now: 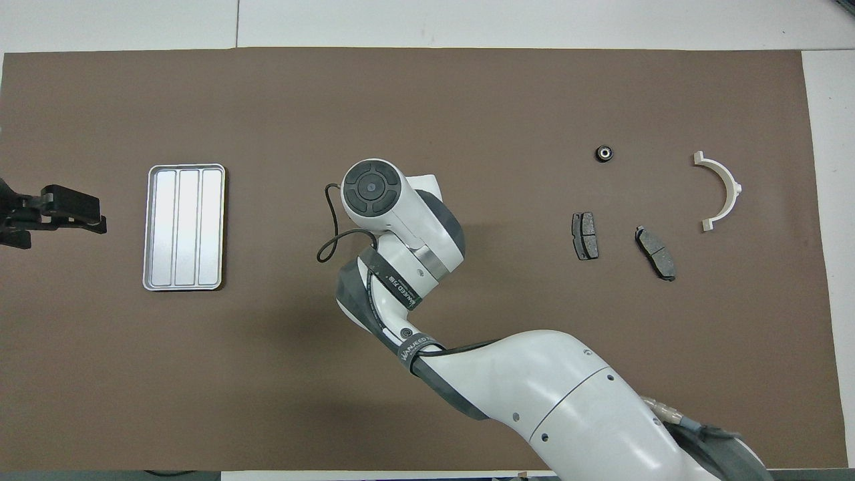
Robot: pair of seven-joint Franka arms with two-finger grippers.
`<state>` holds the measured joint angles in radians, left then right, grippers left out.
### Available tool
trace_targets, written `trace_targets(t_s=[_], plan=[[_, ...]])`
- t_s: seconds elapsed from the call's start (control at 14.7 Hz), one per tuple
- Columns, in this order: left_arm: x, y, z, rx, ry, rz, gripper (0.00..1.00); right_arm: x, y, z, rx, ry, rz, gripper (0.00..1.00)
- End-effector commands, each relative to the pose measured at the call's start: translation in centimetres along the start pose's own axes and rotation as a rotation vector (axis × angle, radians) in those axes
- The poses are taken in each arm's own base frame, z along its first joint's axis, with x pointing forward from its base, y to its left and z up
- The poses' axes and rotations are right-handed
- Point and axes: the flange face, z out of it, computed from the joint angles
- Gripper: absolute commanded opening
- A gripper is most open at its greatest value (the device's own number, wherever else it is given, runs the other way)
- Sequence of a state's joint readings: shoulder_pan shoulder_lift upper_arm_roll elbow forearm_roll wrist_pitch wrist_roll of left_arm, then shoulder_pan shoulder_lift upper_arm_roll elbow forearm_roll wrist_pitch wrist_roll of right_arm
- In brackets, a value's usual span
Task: Place bearing gear from tray to pile
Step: 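Carry the ring with the right gripper toward the first ring near the pads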
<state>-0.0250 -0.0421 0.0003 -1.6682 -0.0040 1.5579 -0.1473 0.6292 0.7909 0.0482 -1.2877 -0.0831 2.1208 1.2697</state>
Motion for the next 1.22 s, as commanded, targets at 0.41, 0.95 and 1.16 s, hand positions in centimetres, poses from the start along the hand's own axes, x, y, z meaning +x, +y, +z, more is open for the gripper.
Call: trace_targets(t_s=[0.41,0.95,1.16], plan=[[-0.9,0.0,-0.1,-0.014,0.011,0.009,1.0,0.1,0.1,0.7,0.008,0.016,0.009,0.23],[-0.8,0.0,-0.1,-0.014,0.013,0.009,1.0,4.0,1.9,-2.6,-0.071,-0.01,-0.049,0.0],[-0.8,0.0,-0.1,-0.014,0.013,0.008,1.0,7.4,4.4,-8.3,-0.095,-0.03,-0.134,0.0]])
